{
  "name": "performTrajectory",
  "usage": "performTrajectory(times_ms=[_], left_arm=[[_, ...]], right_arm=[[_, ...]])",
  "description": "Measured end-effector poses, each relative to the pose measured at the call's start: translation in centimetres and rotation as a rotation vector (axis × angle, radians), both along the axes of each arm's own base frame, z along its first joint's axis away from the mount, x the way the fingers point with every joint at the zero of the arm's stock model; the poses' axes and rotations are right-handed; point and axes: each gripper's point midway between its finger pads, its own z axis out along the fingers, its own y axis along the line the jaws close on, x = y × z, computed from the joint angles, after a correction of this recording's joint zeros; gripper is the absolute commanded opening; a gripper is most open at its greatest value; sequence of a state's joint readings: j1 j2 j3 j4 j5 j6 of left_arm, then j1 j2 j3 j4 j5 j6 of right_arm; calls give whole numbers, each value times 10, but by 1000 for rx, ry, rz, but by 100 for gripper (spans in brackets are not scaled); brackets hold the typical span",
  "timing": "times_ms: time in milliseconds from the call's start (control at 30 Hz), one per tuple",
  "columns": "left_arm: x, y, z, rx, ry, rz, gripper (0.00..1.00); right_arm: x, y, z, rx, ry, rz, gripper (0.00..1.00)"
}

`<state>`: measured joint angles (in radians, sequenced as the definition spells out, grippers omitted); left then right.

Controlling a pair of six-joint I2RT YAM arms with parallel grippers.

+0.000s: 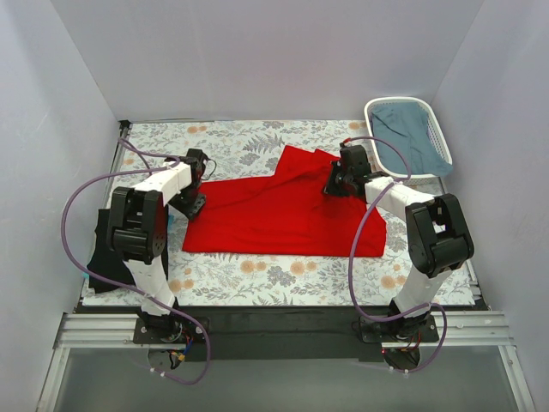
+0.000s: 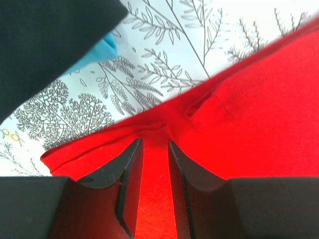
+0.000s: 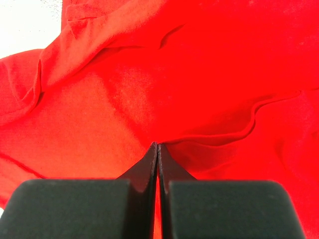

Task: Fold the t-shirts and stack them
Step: Fold the tshirt

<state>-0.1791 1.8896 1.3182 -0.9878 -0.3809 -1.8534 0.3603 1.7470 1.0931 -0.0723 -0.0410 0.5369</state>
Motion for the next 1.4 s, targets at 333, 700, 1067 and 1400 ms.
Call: performTrajectory(times_ms=[333, 700, 1067, 1400], left_arm=[[16, -1, -1, -9, -15, 7, 27], [14, -1, -8, -5, 9, 13, 23], [9, 0, 0, -12, -1, 12, 0], [-4, 3, 10, -26, -18, 19, 0]], right_arm=[[-2, 0, -2, 0, 2, 7, 1], [-1, 1, -1, 6, -7, 12, 1], [-4, 0, 12, 16, -35, 12, 1], [-6, -2, 32, 26, -82, 9, 1]])
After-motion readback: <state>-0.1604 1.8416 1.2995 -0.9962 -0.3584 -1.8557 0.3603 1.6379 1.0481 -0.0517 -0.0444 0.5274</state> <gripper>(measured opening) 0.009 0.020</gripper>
